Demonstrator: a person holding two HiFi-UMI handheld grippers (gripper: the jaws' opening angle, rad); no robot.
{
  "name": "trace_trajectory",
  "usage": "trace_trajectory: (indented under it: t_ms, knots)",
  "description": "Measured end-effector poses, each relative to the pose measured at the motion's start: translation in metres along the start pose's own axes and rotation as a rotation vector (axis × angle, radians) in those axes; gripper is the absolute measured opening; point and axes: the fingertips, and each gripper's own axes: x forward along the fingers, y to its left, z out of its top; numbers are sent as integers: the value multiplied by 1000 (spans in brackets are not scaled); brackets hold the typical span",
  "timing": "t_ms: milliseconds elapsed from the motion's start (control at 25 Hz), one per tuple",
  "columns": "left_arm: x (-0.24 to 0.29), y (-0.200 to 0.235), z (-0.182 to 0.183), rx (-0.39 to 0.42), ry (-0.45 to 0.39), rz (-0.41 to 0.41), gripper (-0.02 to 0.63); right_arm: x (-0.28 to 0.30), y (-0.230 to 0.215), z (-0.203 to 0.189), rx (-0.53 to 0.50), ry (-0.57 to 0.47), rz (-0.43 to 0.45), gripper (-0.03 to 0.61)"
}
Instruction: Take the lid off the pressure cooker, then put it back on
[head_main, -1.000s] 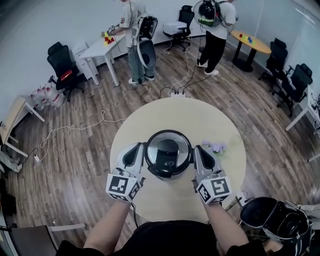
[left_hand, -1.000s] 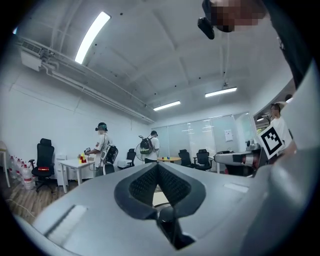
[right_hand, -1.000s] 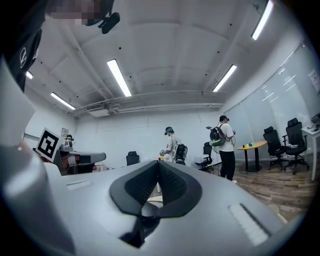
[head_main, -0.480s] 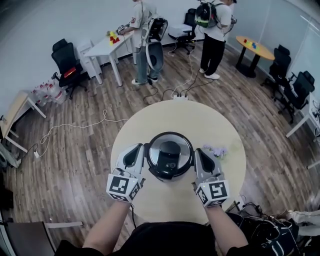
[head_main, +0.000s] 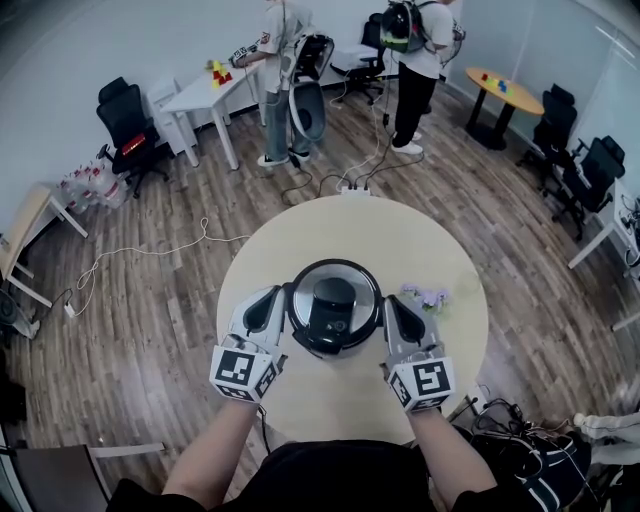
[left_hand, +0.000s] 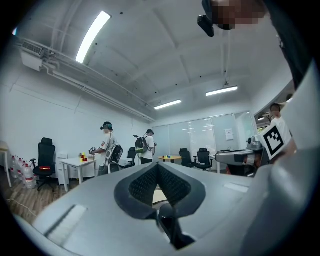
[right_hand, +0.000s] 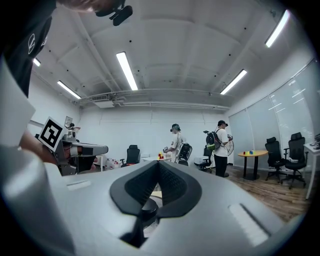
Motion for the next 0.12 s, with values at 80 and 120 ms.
trace_trajectory:
  t_ms: [80,120]
  knots:
    - [0,0,1,1,-1,-2,0,0,1,0,-6,2,0,6]
    - [0,0,1,2,-1,-3,0,-1,1,0,-9,2,1,6]
